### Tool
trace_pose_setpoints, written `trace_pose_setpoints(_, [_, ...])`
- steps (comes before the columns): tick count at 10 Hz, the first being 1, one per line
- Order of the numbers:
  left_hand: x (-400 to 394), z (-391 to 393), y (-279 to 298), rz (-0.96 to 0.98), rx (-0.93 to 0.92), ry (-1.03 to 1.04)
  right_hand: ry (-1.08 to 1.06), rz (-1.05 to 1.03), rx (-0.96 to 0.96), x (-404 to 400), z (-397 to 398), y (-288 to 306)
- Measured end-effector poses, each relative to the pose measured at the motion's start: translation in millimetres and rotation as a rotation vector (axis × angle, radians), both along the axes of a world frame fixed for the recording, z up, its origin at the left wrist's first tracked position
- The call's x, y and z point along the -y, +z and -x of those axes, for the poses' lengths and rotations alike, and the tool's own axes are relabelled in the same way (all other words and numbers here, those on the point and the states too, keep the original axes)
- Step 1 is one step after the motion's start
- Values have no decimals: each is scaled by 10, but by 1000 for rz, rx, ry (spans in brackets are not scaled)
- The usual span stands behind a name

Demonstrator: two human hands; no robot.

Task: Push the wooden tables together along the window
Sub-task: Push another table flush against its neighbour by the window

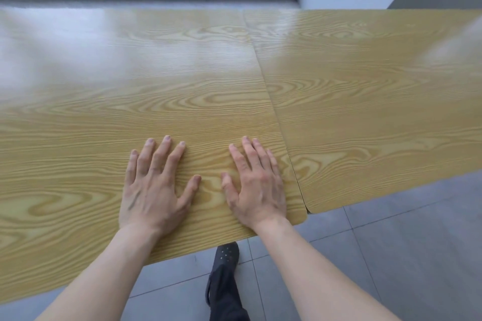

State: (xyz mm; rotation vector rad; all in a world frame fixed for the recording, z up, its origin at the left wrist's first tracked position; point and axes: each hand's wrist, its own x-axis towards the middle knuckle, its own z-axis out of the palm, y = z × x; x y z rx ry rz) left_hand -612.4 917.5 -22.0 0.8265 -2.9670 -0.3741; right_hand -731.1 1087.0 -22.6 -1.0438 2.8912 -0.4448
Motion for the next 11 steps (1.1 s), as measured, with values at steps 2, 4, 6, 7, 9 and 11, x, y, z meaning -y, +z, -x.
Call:
trace_pose_setpoints(2, [9, 49, 19, -4, -8, 16, -1, -5, 3, 22, 57, 2])
trace_pose_setpoints(4, [15, 71, 23, 2, 1, 19, -3, -12, -1, 35, 77, 9])
trace_pose_setpoints(6, [8, 77, 37, 7, 8, 20, -3, -13, 0, 37, 64, 16])
trace_pose_setpoints(7, [5, 81, 38, 8, 7, 21, -7, -11, -1, 35, 68, 20])
trace_pose_setpoints(9, [10, 74, 23, 20, 26, 16, -8, -9, -10, 37, 68, 7])
trace_pose_setpoints(11, [5, 64, 26, 11, 37, 22, -7, -18, -18, 45, 70, -1])
